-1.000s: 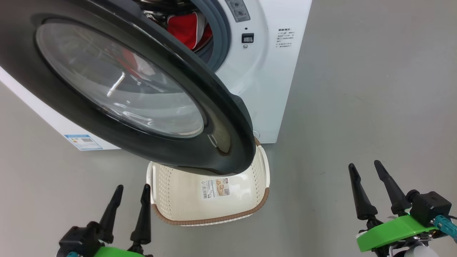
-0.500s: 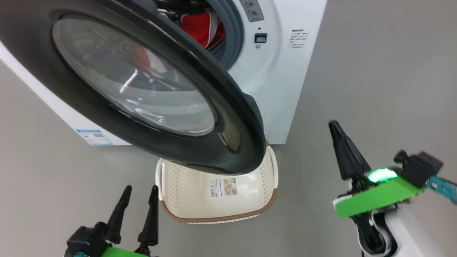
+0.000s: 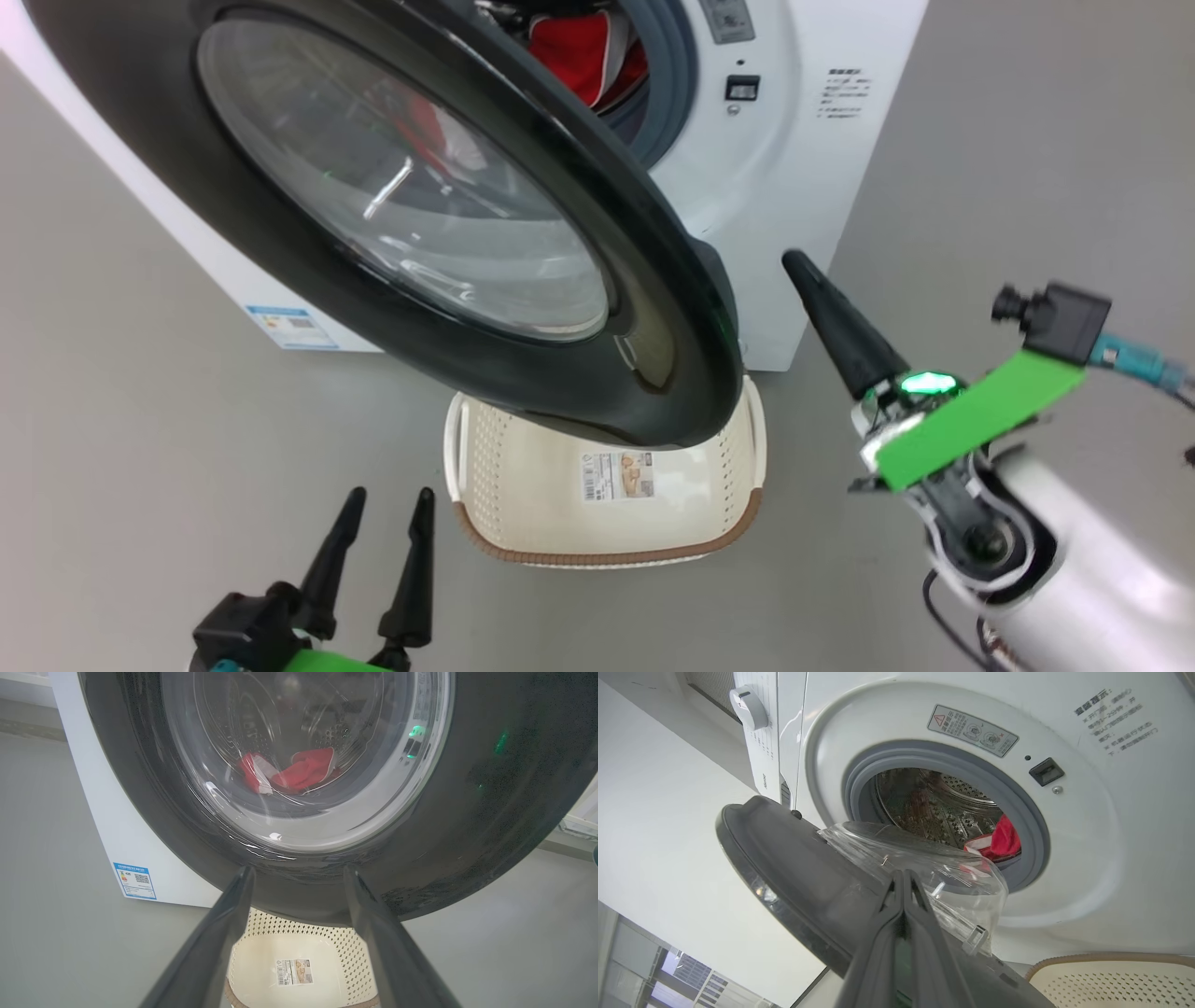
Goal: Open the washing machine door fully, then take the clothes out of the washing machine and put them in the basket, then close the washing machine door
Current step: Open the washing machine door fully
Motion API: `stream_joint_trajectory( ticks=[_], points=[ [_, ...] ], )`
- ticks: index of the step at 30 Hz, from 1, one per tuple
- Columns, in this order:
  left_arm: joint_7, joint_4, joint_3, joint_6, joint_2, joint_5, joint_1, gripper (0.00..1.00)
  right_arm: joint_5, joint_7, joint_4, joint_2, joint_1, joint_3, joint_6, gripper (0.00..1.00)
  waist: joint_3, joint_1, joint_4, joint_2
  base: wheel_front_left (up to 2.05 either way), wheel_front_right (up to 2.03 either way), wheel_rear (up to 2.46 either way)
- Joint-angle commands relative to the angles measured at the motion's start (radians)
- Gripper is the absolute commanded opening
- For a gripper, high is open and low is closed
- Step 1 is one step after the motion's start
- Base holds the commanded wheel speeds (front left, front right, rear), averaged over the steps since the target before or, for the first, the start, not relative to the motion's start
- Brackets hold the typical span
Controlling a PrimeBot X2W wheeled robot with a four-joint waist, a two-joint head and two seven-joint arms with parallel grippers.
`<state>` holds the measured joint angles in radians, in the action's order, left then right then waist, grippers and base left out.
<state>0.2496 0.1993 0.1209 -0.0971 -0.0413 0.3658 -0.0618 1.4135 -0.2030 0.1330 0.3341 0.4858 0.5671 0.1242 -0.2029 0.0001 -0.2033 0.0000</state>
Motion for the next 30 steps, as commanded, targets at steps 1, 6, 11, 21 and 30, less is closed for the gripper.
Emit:
stream_joint_trajectory(
  ticks=[1,6,11,21,30],
  points=[
    [0.012,-0.029,-0.023,0.003,-0.009,0.007,-0.017,1.0,0.051,0.02,-0.031,0.008,0.027,0.018,0.007,0.0,-0.013,0.0,-0.014,0.0,0.0,0.0,0.0],
    [0.012,-0.036,-0.004,0.006,-0.009,0.021,-0.027,1.0,0.231,0.166,-0.011,0.019,0.042,0.008,0.007,0.0,-0.022,0.0,-0.036,0.0,0.0,0.0,0.0],
    [0.012,-0.041,0.004,0.014,-0.009,0.033,-0.023,1.0,0.29,0.303,0.014,0.018,0.019,-0.019,0.007,0.0,-0.022,0.0,-0.052,0.0,0.0,0.0,0.0],
    [0.012,-0.041,0.016,0.017,-0.009,0.038,-0.016,1.0,0.294,0.492,0.013,-0.049,-0.038,-0.055,0.007,0.0,-0.006,0.0,-0.085,0.0,0.0,0.0,0.0],
    [0.012,-0.049,0.033,0.024,-0.009,0.037,0.012,1.0,0.272,0.579,0.001,-0.088,-0.096,-0.069,0.007,0.0,0.031,0.0,-0.143,0.0,0.0,0.0,0.0]
  ],
)
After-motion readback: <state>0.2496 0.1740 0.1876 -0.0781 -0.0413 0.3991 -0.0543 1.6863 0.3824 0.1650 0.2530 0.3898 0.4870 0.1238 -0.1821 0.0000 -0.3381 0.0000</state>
